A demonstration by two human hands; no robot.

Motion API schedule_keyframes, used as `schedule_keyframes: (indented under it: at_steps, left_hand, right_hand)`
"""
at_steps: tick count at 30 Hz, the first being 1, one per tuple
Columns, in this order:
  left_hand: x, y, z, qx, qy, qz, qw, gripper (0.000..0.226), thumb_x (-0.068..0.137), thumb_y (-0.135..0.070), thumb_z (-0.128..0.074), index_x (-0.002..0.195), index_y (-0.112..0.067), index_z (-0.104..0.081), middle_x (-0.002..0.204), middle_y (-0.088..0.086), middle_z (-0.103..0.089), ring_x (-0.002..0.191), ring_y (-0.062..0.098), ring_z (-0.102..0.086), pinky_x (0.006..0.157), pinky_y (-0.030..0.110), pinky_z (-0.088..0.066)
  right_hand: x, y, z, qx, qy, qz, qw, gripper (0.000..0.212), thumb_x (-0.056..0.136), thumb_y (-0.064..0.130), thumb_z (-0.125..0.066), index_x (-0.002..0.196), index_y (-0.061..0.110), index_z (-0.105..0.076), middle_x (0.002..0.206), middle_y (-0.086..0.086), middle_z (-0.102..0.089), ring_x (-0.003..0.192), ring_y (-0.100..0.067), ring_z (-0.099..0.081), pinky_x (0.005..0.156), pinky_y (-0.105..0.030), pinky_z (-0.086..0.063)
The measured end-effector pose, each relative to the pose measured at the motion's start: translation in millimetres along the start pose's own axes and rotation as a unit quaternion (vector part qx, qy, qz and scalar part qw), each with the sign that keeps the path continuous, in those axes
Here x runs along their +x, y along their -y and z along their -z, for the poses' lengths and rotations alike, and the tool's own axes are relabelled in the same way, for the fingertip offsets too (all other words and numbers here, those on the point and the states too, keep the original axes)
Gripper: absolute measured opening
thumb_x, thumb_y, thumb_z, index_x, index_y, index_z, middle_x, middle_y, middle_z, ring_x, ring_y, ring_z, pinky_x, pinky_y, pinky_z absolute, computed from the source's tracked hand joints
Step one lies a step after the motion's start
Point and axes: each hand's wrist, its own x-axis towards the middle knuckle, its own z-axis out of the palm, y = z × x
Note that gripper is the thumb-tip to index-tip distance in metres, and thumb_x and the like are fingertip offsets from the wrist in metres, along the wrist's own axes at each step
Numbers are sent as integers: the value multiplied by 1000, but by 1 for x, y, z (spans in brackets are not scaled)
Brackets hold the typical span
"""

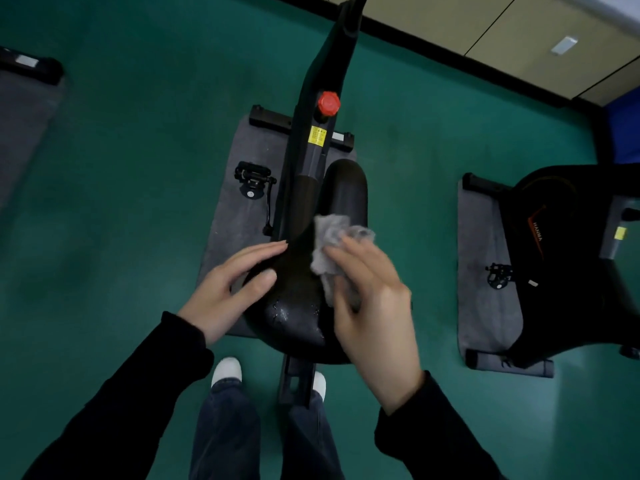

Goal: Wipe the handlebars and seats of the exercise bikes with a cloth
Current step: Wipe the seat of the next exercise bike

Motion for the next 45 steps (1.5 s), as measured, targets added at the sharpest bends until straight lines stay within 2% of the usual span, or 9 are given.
schedule_keyframes:
  at_steps: [5,9,15,18,25,31,36,40,45]
  left_hand:
    - [-16,1,1,104,59,11,993,122,33,-93,-57,138,-41,-25,141,-39,-16,138,-10,-9,108,11,-12]
    - [-21,4,1,168,77,8,983,128,29,-72,-76,138,-52,-11,125,-61,5,129,-25,6,110,27,-8]
    - [-20,8,-3,204,33,-24,978,121,35,-62,-81,137,-45,-18,139,-37,-16,138,1,-16,117,40,-19]
    - [-20,10,-2,196,30,-24,980,124,32,-63,-85,136,-49,-21,136,-44,-17,134,-2,-19,115,37,-20]
    - [-21,8,-3,183,23,-7,983,117,30,-61,-85,130,-60,-23,120,-61,-14,128,-10,-18,110,30,-18]
    - [-21,8,-5,166,14,-9,986,116,31,-57,-89,128,-62,-26,118,-61,-20,120,-26,-20,106,26,-20]
    - [-20,9,-7,157,8,6,988,116,32,-46,-85,133,-54,-27,130,-43,-28,130,-3,-28,105,21,-22]
    - [-21,9,-7,147,5,19,989,119,31,-49,-85,136,-51,-28,133,-31,-34,131,0,-28,106,25,-23]
    - [-20,9,-8,154,-5,32,988,119,29,-47,-85,134,-53,-29,131,-24,-36,130,1,-27,106,26,-23]
  right_hand:
    - [-29,-8,11,31,59,56,996,44,77,-13,-60,117,5,-67,129,-5,-60,131,-15,-46,112,-26,-33]
    - [-30,-22,17,5,-21,-29,999,38,85,-9,-60,121,3,-64,131,-7,-58,127,-17,-51,109,-30,-38]
    - [-18,-3,-3,-24,-9,32,999,31,87,5,-64,117,0,-65,128,-13,-59,126,-26,-51,110,-36,-38]
    - [-42,-14,7,7,-3,68,998,26,89,6,-63,114,2,-67,126,-8,-61,126,-17,-50,111,-32,-37]
    - [-20,-44,18,30,-75,-79,994,22,88,-1,-63,109,1,-70,118,-9,-65,113,-19,-61,102,-27,-43]
    - [-66,-45,13,68,-94,-6,993,25,89,1,-61,113,4,-68,124,-5,-62,124,-16,-53,108,-30,-39]
    - [-40,-58,13,124,-126,-87,980,22,90,-1,-60,110,3,-69,118,-8,-64,116,-12,-57,103,-33,-45]
    - [-61,-55,7,131,-146,-58,979,23,90,2,-60,111,4,-68,118,-5,-63,118,-12,-56,104,-27,-42]
    - [-17,-86,19,133,-51,-52,988,17,92,6,-59,106,6,-69,113,-4,-68,110,-9,-60,99,-22,-44]
